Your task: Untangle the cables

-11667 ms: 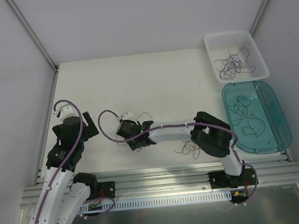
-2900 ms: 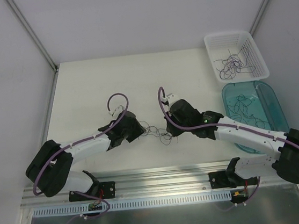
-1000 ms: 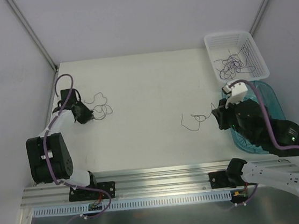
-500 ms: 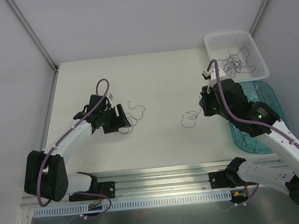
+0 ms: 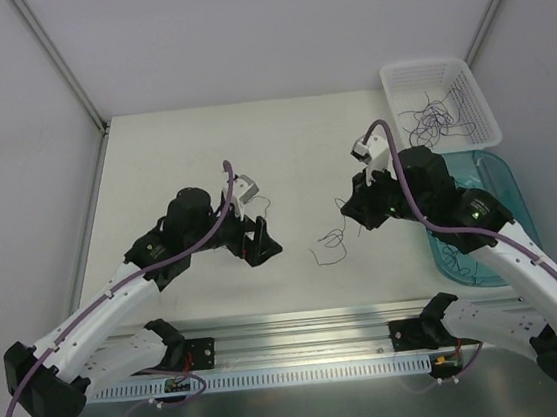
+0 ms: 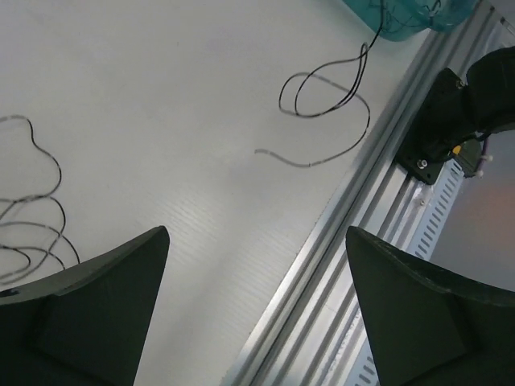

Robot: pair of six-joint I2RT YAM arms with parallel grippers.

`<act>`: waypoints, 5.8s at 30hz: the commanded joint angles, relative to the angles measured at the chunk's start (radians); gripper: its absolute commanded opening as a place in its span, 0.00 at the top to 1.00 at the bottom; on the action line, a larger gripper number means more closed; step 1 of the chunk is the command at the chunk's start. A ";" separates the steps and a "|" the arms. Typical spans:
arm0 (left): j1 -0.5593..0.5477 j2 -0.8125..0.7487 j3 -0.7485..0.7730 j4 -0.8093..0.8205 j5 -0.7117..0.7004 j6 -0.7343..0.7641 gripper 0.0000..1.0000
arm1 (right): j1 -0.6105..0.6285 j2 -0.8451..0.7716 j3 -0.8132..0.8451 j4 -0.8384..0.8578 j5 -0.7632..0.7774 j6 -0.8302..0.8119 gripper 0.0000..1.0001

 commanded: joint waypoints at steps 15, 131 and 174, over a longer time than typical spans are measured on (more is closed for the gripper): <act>-0.270 0.172 0.109 0.284 -0.041 0.281 0.20 | 0.085 0.022 0.000 0.174 -0.263 0.014 0.99; 0.254 0.000 -0.061 -0.043 -0.617 0.112 0.01 | -0.614 -0.009 0.145 0.062 0.834 -0.070 0.99; 0.254 0.016 -0.052 -0.052 -0.593 0.109 0.01 | -1.020 0.163 -0.266 0.054 0.229 0.261 0.41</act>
